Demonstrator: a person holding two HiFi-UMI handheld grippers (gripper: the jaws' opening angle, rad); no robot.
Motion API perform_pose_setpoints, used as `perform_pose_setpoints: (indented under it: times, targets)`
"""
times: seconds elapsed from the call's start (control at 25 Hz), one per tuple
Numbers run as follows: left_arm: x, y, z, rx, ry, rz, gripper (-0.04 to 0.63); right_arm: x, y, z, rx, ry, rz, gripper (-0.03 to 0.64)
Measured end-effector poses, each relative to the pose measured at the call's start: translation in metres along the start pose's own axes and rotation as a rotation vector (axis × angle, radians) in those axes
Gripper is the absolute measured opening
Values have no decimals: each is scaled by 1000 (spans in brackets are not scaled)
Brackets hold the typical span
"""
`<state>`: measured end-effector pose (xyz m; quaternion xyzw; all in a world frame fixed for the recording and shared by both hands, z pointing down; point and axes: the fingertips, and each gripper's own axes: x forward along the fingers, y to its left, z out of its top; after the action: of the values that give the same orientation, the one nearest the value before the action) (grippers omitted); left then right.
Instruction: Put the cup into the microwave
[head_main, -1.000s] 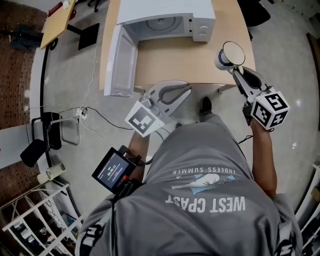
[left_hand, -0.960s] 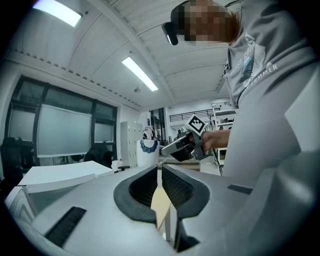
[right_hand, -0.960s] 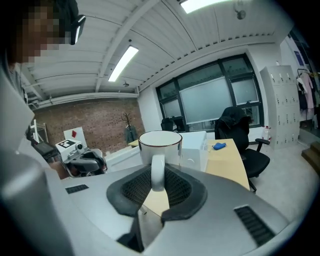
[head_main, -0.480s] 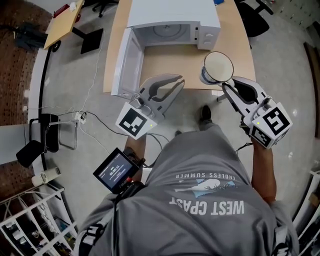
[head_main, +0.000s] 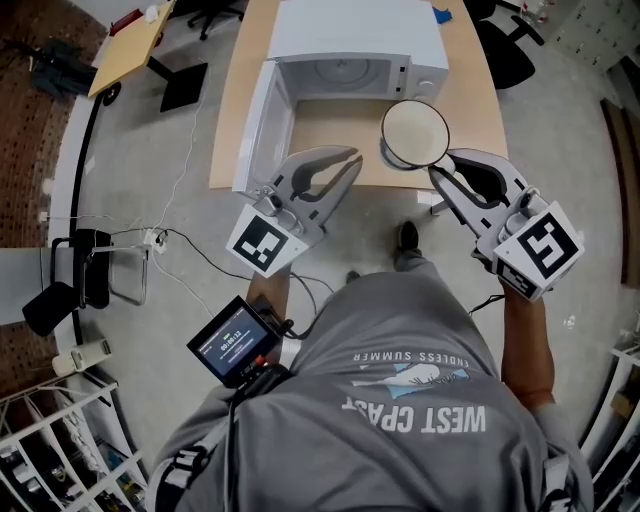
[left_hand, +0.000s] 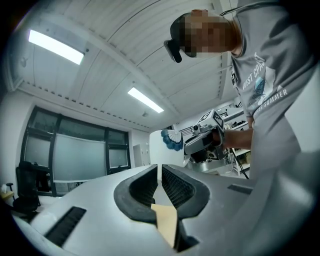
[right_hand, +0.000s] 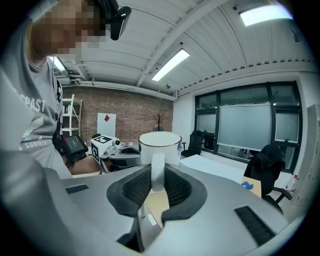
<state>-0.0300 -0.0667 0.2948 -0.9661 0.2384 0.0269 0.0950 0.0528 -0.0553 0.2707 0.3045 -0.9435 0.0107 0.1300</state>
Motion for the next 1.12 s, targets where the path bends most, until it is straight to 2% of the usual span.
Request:
perform_pose_setpoints:
  times: [0.4, 1.12]
  targets:
    - [-15, 11, -2, -6, -9, 13, 25, 19, 6, 15, -47, 7, 17, 71]
    - [-30, 20, -10, -20, -12, 24, 25, 37, 7, 8, -31, 34, 11, 71]
